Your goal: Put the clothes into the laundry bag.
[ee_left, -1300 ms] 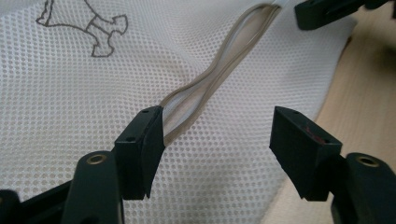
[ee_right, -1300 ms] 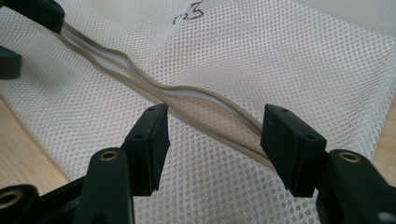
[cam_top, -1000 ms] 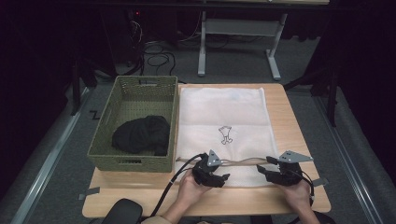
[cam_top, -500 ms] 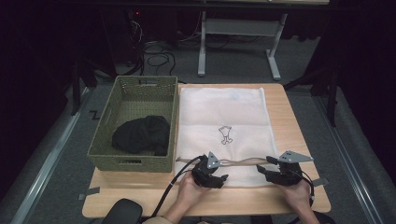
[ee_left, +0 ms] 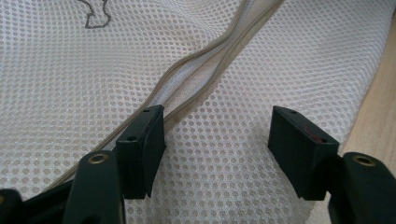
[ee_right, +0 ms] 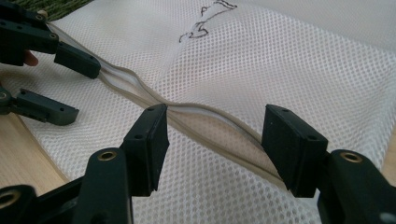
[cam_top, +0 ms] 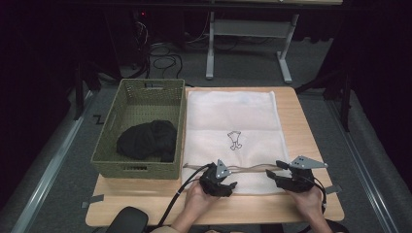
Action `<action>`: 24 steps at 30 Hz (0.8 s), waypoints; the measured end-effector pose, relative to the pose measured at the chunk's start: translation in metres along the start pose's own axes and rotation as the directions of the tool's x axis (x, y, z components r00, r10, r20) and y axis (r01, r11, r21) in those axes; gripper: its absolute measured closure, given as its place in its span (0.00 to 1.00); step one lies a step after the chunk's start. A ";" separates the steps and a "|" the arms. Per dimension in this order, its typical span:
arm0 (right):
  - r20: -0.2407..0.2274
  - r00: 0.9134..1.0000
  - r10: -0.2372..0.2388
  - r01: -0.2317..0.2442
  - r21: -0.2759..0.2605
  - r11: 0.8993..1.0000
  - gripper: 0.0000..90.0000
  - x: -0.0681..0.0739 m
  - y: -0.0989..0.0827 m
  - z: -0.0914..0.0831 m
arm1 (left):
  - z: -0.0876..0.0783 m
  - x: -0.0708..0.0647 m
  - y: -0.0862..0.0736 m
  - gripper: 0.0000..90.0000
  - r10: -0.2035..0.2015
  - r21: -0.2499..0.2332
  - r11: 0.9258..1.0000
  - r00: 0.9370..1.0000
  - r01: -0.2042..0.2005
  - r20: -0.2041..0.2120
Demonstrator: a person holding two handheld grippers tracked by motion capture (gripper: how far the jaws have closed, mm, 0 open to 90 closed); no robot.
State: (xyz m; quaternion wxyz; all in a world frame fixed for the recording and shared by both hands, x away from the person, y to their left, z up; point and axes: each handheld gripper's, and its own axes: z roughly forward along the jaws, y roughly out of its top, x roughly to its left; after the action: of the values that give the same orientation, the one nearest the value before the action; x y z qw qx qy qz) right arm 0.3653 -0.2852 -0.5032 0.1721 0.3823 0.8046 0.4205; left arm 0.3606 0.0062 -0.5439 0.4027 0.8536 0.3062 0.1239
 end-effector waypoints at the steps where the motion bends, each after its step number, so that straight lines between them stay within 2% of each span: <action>1: -0.001 1.000 -0.005 0.005 0.000 1.000 0.44 0.000 0.001 0.000 | 0.000 0.000 0.000 0.40 0.000 0.000 1.000 1.000 0.000 0.000; 3: -0.006 1.000 0.006 -0.006 0.010 1.000 0.44 0.002 0.004 0.002 | 0.000 0.000 0.000 0.40 0.000 -0.002 1.000 1.000 0.000 -0.001; 4: -0.007 1.000 0.007 -0.006 0.048 0.999 0.44 0.002 0.008 0.005 | 0.000 0.000 0.000 0.40 0.001 -0.002 1.000 1.000 -0.001 -0.002; 6: -0.012 1.000 0.004 -0.003 0.091 0.996 0.44 0.003 0.012 0.011 | 0.000 0.000 0.000 0.40 0.002 -0.001 1.000 1.000 -0.002 -0.003; 9: -0.025 0.999 -0.033 0.036 0.135 0.990 0.45 0.006 0.016 0.019 | 0.000 0.000 0.000 0.40 0.002 -0.002 1.000 1.000 -0.002 -0.002; 14: -0.036 0.997 -0.062 0.067 0.145 0.987 0.46 0.014 0.026 0.028 | 0.000 0.000 0.000 0.40 0.004 -0.002 1.000 1.000 -0.004 -0.004; 16: -0.040 0.998 -0.057 0.063 0.146 0.987 0.46 0.015 0.027 0.030 | 0.000 0.000 0.000 0.40 0.003 -0.002 1.000 1.000 -0.003 -0.004; 24: -0.079 0.993 -0.084 0.096 0.162 0.982 0.45 0.022 0.042 0.048 | 0.000 0.000 0.000 0.40 0.003 -0.003 1.000 1.000 -0.003 -0.005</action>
State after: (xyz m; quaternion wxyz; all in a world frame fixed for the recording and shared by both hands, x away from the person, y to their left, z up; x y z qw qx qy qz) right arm 0.3996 -0.2275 -0.4966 0.1294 0.3432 0.8588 0.3576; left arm 0.3603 0.0059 -0.5440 0.4030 0.8533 0.3058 0.1268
